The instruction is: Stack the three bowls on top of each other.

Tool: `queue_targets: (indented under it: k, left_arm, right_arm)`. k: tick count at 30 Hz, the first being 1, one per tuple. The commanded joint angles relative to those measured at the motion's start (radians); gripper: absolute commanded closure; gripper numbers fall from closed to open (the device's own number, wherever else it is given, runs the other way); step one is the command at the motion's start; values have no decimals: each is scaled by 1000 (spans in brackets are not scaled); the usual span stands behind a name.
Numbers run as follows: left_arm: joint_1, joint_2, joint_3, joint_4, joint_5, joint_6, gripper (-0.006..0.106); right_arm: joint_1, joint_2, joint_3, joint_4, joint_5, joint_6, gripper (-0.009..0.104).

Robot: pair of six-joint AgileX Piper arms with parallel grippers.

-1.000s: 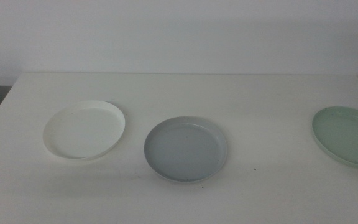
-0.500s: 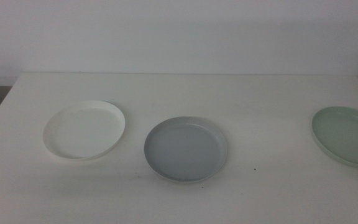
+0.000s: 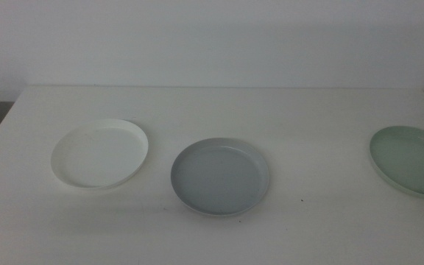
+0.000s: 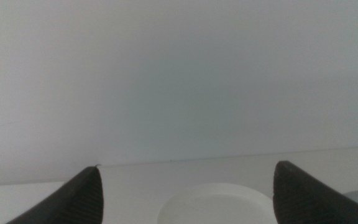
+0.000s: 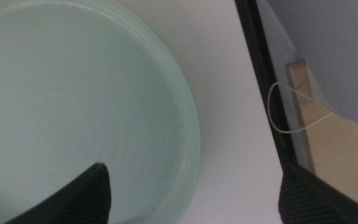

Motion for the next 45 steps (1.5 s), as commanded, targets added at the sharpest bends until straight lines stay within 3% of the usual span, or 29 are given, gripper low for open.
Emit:
queue_targets:
  k: [1,8,11,16,20,21,23,30,34,37,45]
  left_arm:
    - [1,-4,0,2,-9,-1,7]
    - [1,-4,0,4,-9,-1,7]
    - [1,-4,0,4,-9,-1,7]
    - [1,-4,0,4,-9,-1,7]
    - [1,-4,0,4,-9,-1,7]
    - [1,-4,0,4,-9,-1,7]
    - [1,-4,0,4,-9,-1,7]
    - [1,-4,0,20,-9,-1,7]
    - [1,-4,0,20,-9,-1,7]
    - [1,-4,0,20,-9,-1,7]
    - [1,-4,0,20,-9,-1,7]
  right_arm:
    - [15,38,2,-37,-27,-16,17]
    - [20,122,2,-44,-65,-16,19]
    - [20,146,2,-41,-95,-16,27]
    - [20,169,2,-22,-110,-19,58]
    - [20,184,2,-16,-128,-28,66]
    - [20,186,2,-16,-128,-38,73]
    - [20,186,2,-21,-132,-44,97]
    - [30,46,28,-1,-136,20,97]
    - [93,-118,110,102,-167,33,97]
    - [188,-202,146,141,-172,37,97]
    - [581,-216,113,143,-136,110,97]
